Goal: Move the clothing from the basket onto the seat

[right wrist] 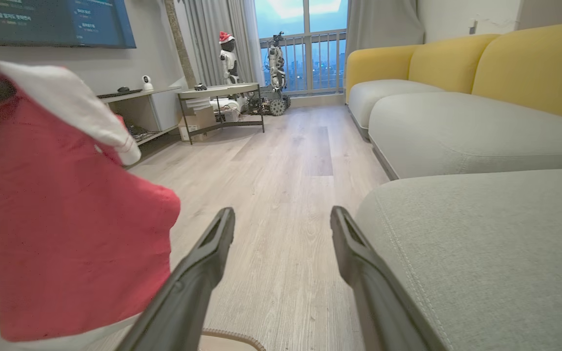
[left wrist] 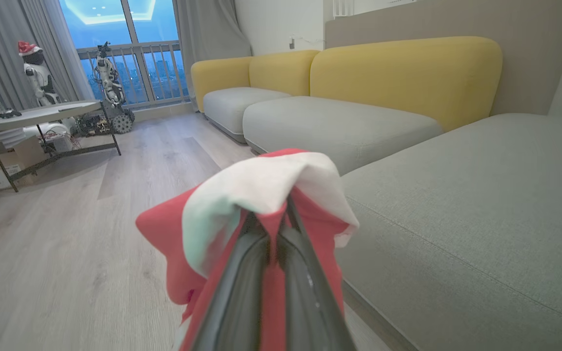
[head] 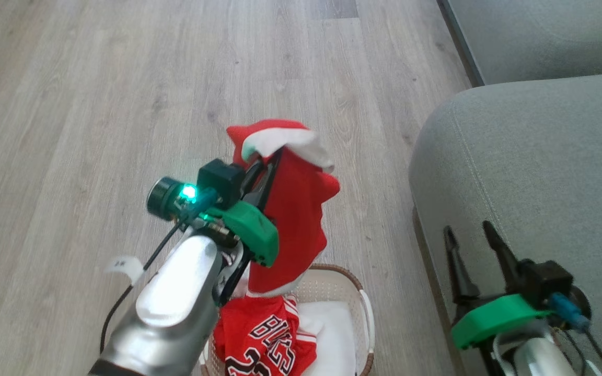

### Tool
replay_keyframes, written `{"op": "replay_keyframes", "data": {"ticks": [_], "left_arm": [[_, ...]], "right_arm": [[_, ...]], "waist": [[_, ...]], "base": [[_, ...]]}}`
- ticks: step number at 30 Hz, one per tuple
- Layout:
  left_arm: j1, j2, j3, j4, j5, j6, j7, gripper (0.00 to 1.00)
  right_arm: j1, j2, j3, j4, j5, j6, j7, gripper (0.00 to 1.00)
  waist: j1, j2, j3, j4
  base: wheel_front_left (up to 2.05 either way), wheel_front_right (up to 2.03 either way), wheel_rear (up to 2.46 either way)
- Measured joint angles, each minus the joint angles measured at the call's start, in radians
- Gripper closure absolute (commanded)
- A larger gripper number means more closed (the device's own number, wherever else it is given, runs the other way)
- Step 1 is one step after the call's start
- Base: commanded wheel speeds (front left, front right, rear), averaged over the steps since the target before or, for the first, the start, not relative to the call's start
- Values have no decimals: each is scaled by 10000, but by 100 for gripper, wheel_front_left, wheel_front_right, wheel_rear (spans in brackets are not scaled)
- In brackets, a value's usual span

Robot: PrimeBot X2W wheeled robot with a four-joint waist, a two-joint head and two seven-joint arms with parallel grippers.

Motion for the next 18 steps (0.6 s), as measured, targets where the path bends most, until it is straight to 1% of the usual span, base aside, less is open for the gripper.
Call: {"op": "replay_keyframes", "data": {"ticks": [5, 9, 18], "left_arm": [[-337, -8, -188, -165, -215, -84, 86, 100], [-598, -23, -468, -203, -351, -86, 92, 100], [-965, -31, -1279, -650, -853, -67, 81, 100]], "right_arm": [[-131, -2, 698, 251, 0, 0, 0, 0], [-595, -6, 1139, 589, -40, 0, 0, 0], [-1550, -27, 1473, 1881, -382, 0, 2, 0]], "waist": [[0, 0, -98, -56], [0, 0, -143, -78], [0, -1, -158, 15]], "base": [[0, 0, 0], [0, 0, 0], [0, 0, 0]]}}
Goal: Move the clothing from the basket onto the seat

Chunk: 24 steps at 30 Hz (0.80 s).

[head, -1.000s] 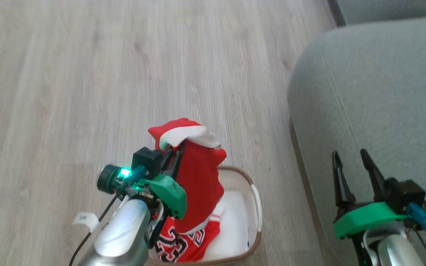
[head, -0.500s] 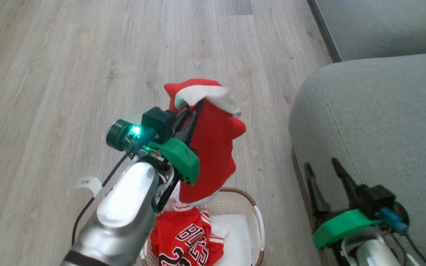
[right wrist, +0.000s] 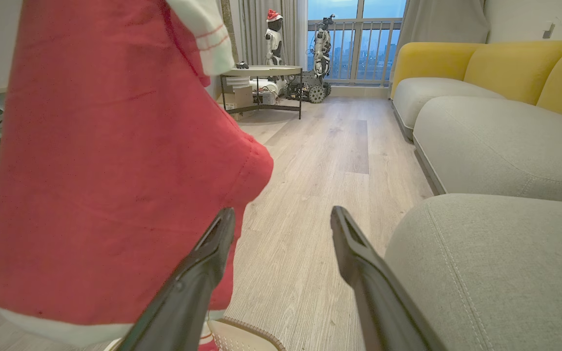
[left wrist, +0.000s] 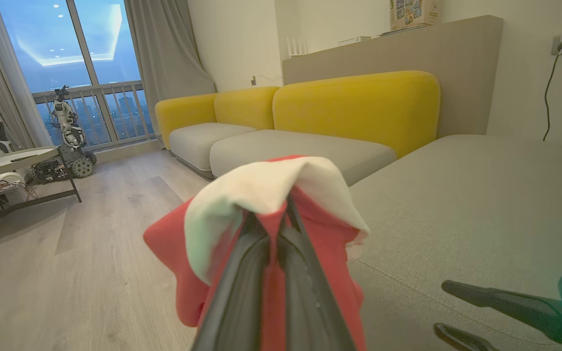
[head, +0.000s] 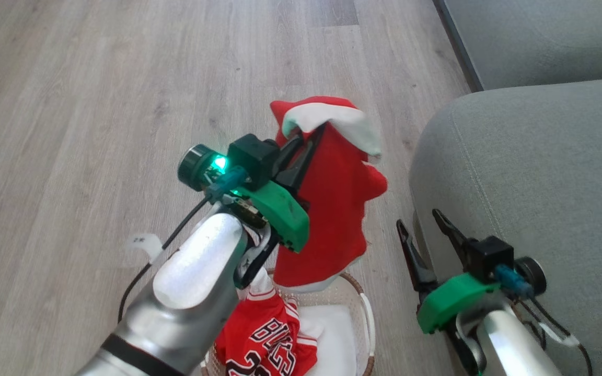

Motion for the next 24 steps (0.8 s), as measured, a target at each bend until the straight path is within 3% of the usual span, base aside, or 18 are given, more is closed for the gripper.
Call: {"op": "replay_keyframes", "data": {"ticks": [7, 16, 24], "left_arm": [[-46, 2, -510, -382, -267, 213, -2, 100], [-52, 12, -978, -573, -479, 336, -13, 100], [-52, 12, -1112, -608, -556, 341, -44, 100]], "right_arm": [[-1047, -414, 422, 872, 238, 0, -2, 0], [-2242, -1283, 3049, 1942, 1896, 2, 0, 0], [-2814, -1634, 3567, 2272, 2355, 2, 0, 0]], "waist": [[0, 0, 22, 141], [0, 0, 38, 377], [1, 0, 35, 528]], "base": [[0, 0, 0], [0, 0, 0], [0, 0, 0]]}}
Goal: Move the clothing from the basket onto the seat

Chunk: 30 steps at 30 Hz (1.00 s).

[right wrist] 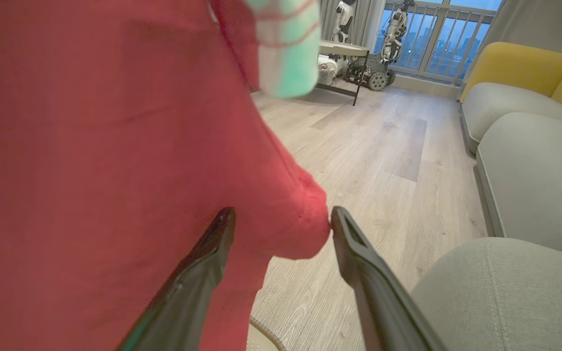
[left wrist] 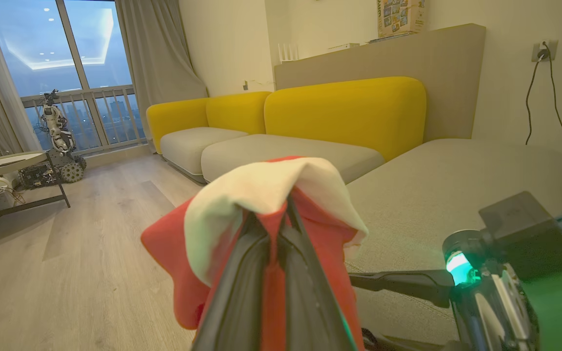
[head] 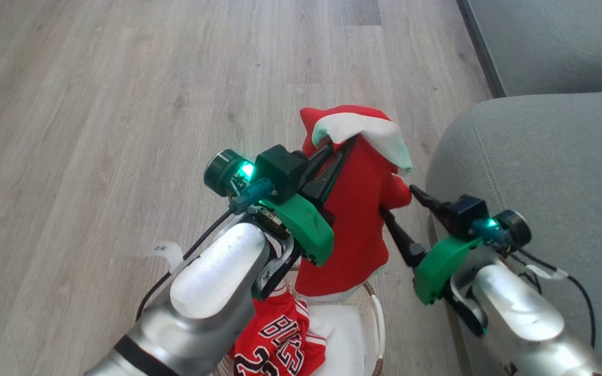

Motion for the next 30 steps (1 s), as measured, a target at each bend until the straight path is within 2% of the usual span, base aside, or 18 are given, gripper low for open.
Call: {"op": "replay_keyframes", "data": {"ticks": [9, 13, 14, 15, 16, 18, 19, 26, 30], "left_arm": [[3, 2, -178, -94, -71, 59, -19, 100], [6, 2, -245, -169, -77, 82, -59, 100], [6, 2, -249, -176, -121, 82, -59, 100], [6, 2, -249, -180, -174, 86, -59, 100], [7, 4, -249, -180, -176, 98, -59, 100], [8, 4, -251, -178, -176, 98, -59, 100], [9, 4, -249, -178, -178, 104, -59, 100], [33, 88, -199, -8, -345, 213, -150, 100], [137, 188, -4, 178, -520, 322, -199, 100]], "right_arm": [[-639, -368, 2180, 366, 790, 0, 0, 0], [-1145, -500, 2702, 420, 965, 0, 0, 0], [-1232, -493, 2778, 420, 966, 0, 0, 3], [-1291, -487, 2846, 420, 988, 0, 0, 22], [-1337, -485, 2926, 420, 1032, 0, 0, 47], [-1408, -481, 3108, 422, 1037, 0, 0, 78], [-1412, -472, 3195, 422, 1051, 0, 0, 99], [-1412, -474, 3248, 313, 1137, 0, 0, 100], [-1411, -491, 2759, -10, 1139, 0, 0, 100]], "waist": [[0, 0, -4, 99], [0, 0, 21, 126], [0, 0, 32, 130], [0, 0, 44, 133], [0, 0, 56, 137], [0, 0, 73, 146], [0, 0, 83, 148], [0, 0, 143, 55], [0, 0, 171, -99]], "base": [[0, 0, 0], [0, 0, 0], [0, 0, 0], [0, 0, 0], [0, 0, 0], [0, 0, 0], [0, 0, 0], [0, 0, 0], [0, 0, 0]]}}
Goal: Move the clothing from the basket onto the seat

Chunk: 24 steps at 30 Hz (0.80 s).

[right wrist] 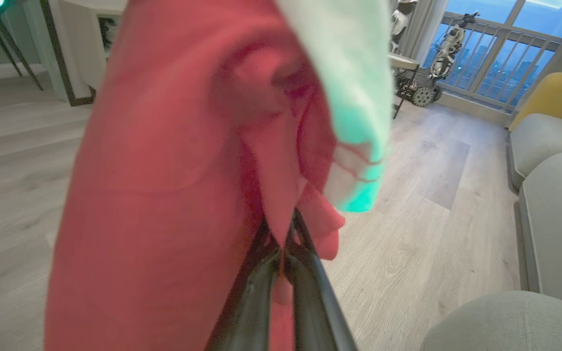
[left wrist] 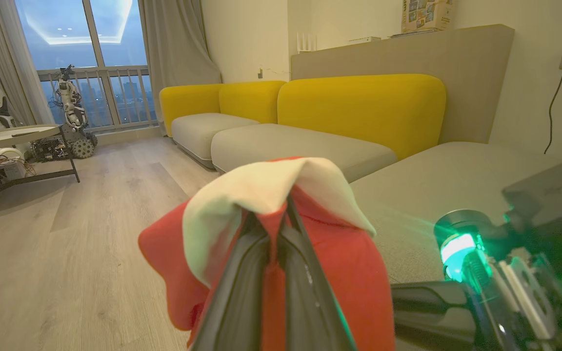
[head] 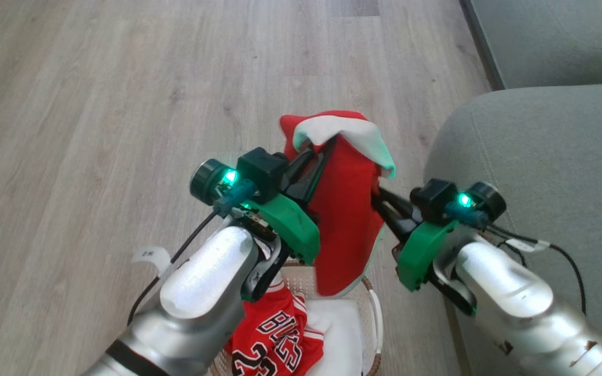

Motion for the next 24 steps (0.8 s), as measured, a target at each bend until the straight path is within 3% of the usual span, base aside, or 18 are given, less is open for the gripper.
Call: {"op": "replay_keyframes", "data": {"ticks": [2, 3, 4, 6, 7, 16, 24], "left_arm": [[5, 35, 63, 105, -56, 75, -36, 100], [12, 56, 86, 150, -84, 113, -61, 93], [33, 69, 115, 198, -107, 125, -109, 59], [118, 127, 180, 265, -169, 130, -117, 5], [206, 150, 234, 291, -167, 161, -163, 0], [644, 249, 347, 579, -238, 192, -299, 0], [1040, 232, 311, 612, -242, 54, -378, 0]], "right_arm": [[-1, -4, -332, -196, -2, 0, 0, 100], [0, -4, -497, -286, -2, 0, 0, 100], [0, -4, -677, -374, -2, 0, 0, 100], [0, -6, -1091, -550, -15, 0, 0, 100], [0, -6, -1292, -621, -35, 0, 0, 100], [6, -86, -3135, -993, -662, 0, 0, 100], [38, -433, -4284, -1279, -1162, 0, -2, 100]], "waist": [[0, 0, 11, -107], [0, 0, 15, -166], [0, 0, 19, -227], [0, 0, 25, -363], [0, 0, 27, -437], [0, 0, 56, -1261], [0, 0, 132, -2494]], "base": [[0, 0, 0], [0, 0, 0], [0, 0, 0], [0, 0, 0], [0, 0, 0], [0, 0, 0], [0, 0, 0]]}}
